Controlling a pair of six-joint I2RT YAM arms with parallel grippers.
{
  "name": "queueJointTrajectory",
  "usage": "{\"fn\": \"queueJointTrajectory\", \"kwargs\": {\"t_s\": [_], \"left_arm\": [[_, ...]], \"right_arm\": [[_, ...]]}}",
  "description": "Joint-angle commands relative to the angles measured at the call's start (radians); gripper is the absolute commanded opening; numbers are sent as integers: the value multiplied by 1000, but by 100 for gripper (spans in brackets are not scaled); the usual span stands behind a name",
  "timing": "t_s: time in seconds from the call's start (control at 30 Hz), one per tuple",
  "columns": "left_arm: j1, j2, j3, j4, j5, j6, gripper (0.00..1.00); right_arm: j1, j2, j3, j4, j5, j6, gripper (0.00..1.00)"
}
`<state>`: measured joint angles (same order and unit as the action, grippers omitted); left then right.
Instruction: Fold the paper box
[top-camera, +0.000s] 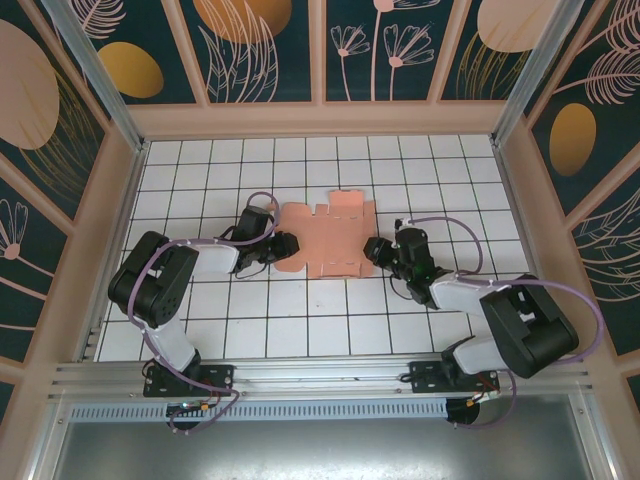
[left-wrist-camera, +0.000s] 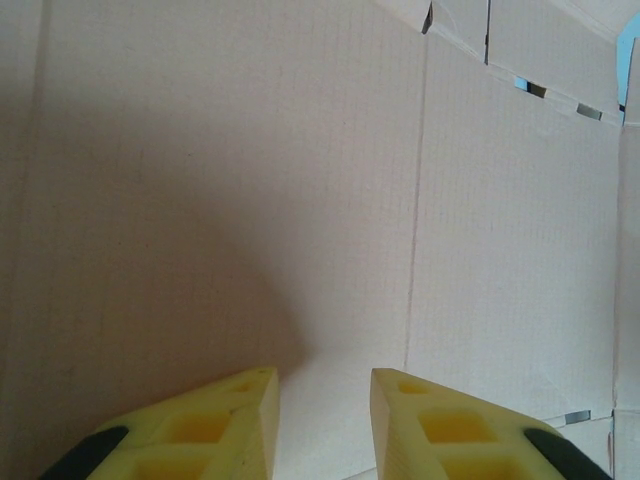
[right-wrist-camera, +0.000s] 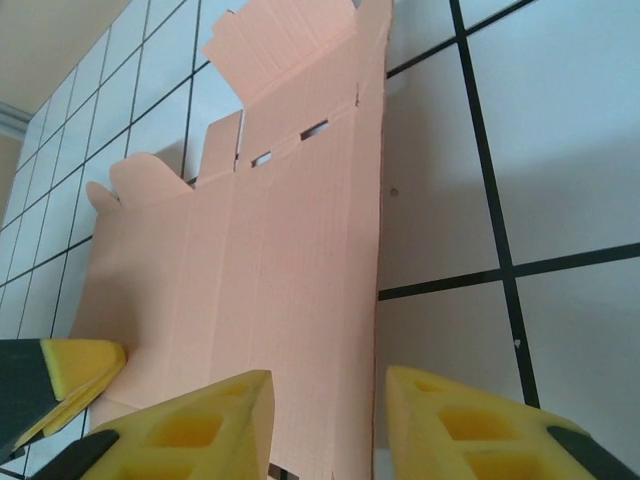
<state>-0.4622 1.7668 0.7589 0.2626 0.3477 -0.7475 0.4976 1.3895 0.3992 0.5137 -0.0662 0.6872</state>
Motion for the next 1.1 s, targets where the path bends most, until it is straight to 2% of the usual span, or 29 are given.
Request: {"fn": "queueJointTrajectory", "kwargs": {"t_s": [0.0, 0.13, 0.3, 0.37, 0.43, 0.6, 0.67, 0.7, 0.8, 0.9, 0.97, 1.07], "left_arm": [[-1, 9, -32, -52, -6, -10, 31], [0, 4, -30, -63, -12, 3, 32], [0, 6, -32, -50, -7, 2, 32], [0, 4, -30, -50, -7, 4, 32], [-1, 1, -30, -54, -9, 7, 32], [0, -8, -36, -48, -13, 10, 32], [0, -29, -45, -34, -18, 11, 34], [0, -46, -51, -29, -27, 12, 39], [2, -145, -61, -35, -90, 23, 64], [0, -232, -55, -62, -194, 49, 78], [0, -262, -32, -87, -239, 82, 97], [0, -273, 10, -109, -273, 108, 99]], "right_arm": [[7, 27, 34, 38, 52, -15, 35], [3, 53, 52, 31, 62, -29, 41], [-3, 101, 64, 50, 38, -28, 43], [-3, 116, 68, 57, 30, -26, 40], [-4, 124, 72, 62, 25, -26, 33], [-3, 122, 84, 31, 31, -38, 2], [-3, 113, 93, -2, 43, -58, 0], [-3, 105, 101, -24, 50, -72, 0], [-8, 113, 171, -180, 72, -124, 0], [-6, 169, 300, -388, 77, -212, 0], [-1, 196, 365, -490, 102, -270, 0], [4, 217, 460, -624, 160, -343, 0]]}}
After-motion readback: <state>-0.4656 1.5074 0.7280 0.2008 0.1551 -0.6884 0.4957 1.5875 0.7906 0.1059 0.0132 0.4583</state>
